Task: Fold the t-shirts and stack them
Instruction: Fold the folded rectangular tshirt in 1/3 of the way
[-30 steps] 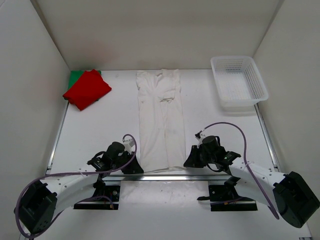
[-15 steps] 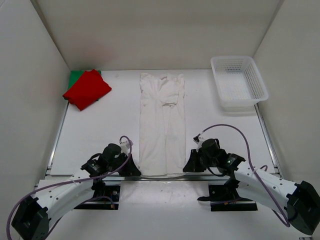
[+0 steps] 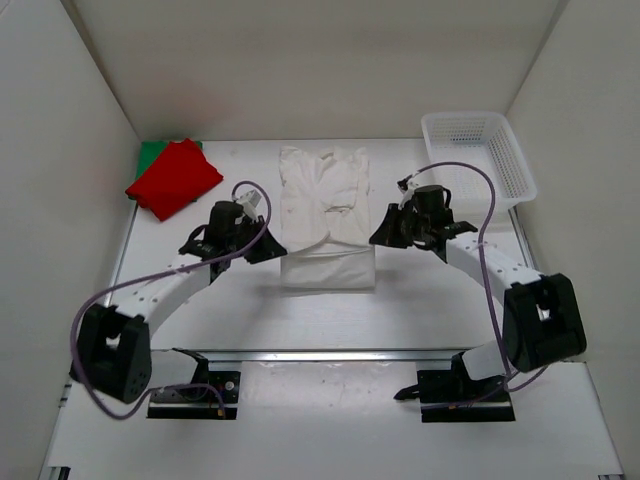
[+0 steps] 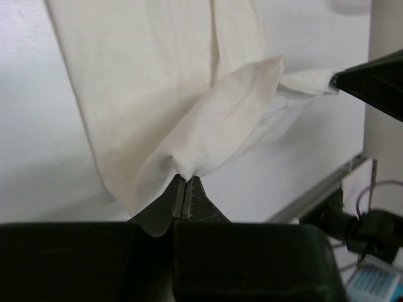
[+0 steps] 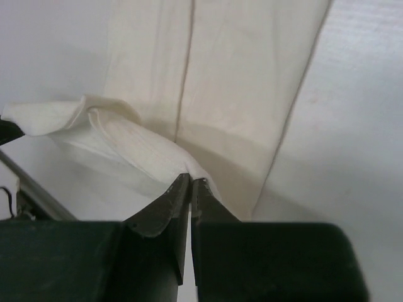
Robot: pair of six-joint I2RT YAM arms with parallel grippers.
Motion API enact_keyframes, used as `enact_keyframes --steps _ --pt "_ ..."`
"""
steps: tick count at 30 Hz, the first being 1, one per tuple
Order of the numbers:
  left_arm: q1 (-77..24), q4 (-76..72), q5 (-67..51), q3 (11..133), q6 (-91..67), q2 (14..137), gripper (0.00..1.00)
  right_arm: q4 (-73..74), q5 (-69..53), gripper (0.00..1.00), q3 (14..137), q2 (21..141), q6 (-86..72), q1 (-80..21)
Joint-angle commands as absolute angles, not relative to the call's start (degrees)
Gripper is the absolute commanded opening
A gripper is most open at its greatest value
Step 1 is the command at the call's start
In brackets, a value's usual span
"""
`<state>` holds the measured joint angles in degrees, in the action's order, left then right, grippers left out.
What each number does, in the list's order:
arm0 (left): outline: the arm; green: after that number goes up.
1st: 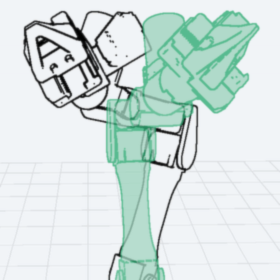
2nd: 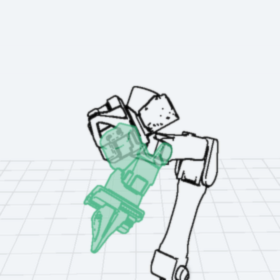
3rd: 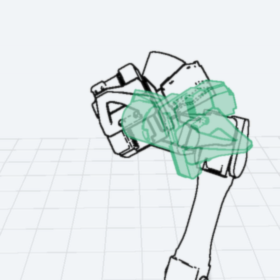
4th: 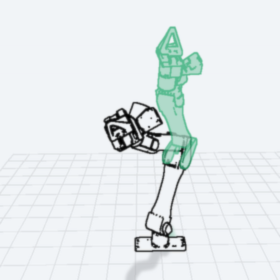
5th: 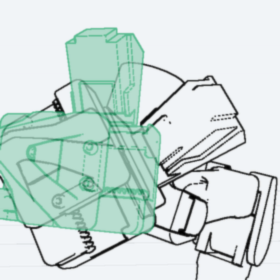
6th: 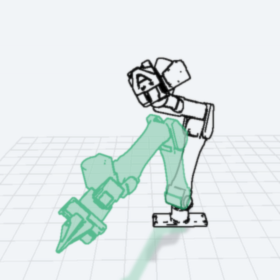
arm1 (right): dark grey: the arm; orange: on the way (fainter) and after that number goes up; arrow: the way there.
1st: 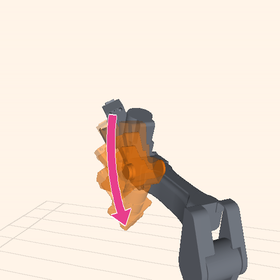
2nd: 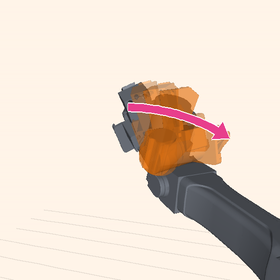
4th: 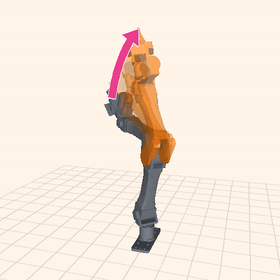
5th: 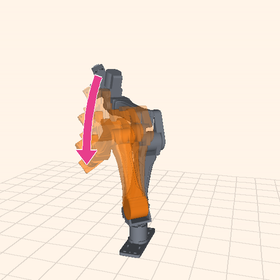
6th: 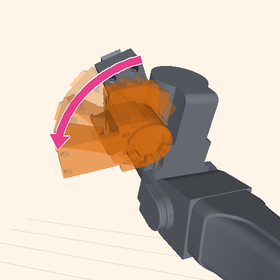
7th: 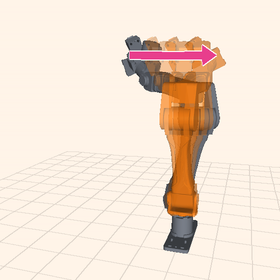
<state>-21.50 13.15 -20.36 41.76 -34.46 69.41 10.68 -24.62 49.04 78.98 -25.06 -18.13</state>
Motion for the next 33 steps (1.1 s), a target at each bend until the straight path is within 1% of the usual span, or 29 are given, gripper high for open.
enact_keyframes --steps 1,3,6,14,19,22,23,25,26,27,28,29,30,32,33 --pt "-19.7 8.3 -16.0 47.4 -33.0 77.1 0.00 5.0 -24.4 0.00 53.4 84.9 -22.5 -15.4" --pt "-18.4 7.6 -13.5 50.4 -32.7 80.1 0.00 2.3 -25.0 0.00 56.1 89.9 -23.9 -13.7" --pt "-16.2 5.3 -14.6 52.7 -33.7 86.0 0.00 -1.7 -27.1 0.00 59.4 96.1 -24.8 -12.9" --pt "-15.7 3.0 -11.7 59.8 -32.9 96.3 0.00 -1.5 -27.1 0.00 68.5 106.1 -23.3 -11.3" --pt "-14.4 0.7 -12.4 62.9 -34.4 102.6 0.02 -2.5 -28.4 0.00 72.5 112.1 -23.6 -10.0" --pt "-13.1 -2.5 -14.1 62.6 -37.1 104.1 0.06 -0.5 -28.5 0.00 75.8 115.5 -22.7 -10.2" --pt "-13.1 -3.3 -14.8 63.0 -37.5 104.1 0.12 -0.4 -28.5 0.01 76.3 115.8 -23.0 -10.2" --pt "-12.8 -4.0 -15.7 63.3 -38.1 103.7 0.24 -1.1 -28.1 0.09 76.4 114.9 -23.1 -10.1" --pt "-12.3 -4.7 -16.3 63.3 -38.3 103.3 0.33 -1.1 -27.5 0.12 76.1 113.7 -23.1 -10.5" --pt "-12.7 -5.9 -16.5 62.7 -39.4 101.7 0.42 -1.2 -27.1 0.19 75.5 113.2 -23.3 -10.5" --pt "-12.6 -6.5 -16.4 62.3 -39.8 99.6 0.45 -1.7 -26.1 0.24 74.5 111.0 -23.2 -10.4" --pt "-12.7 -7.5 -16.6 61.4 -40.5 98.7 0.46 -1.8 -25.1 0.29 73.7 109.4 -22.8 -11.1" --pt "-13.1 -8.3 -16.5 60.9 -41.0 96.6 0.45 -1.7 -24.1 0.30 73.1 108.2 -22.4 -10.9" --pt "-14.4 -10.0 -15.2 57.1 -42.3 92.6 0.40 -1.8 -20.7 0.32 71.2 104.0 -21.5 -12.6" --pt "-14.9 -11.2 -15.3 55.5 -42.2 90.3 0.37 -1.9 -19.8 0.31 70.8 102.9 -21.2 -13.5"
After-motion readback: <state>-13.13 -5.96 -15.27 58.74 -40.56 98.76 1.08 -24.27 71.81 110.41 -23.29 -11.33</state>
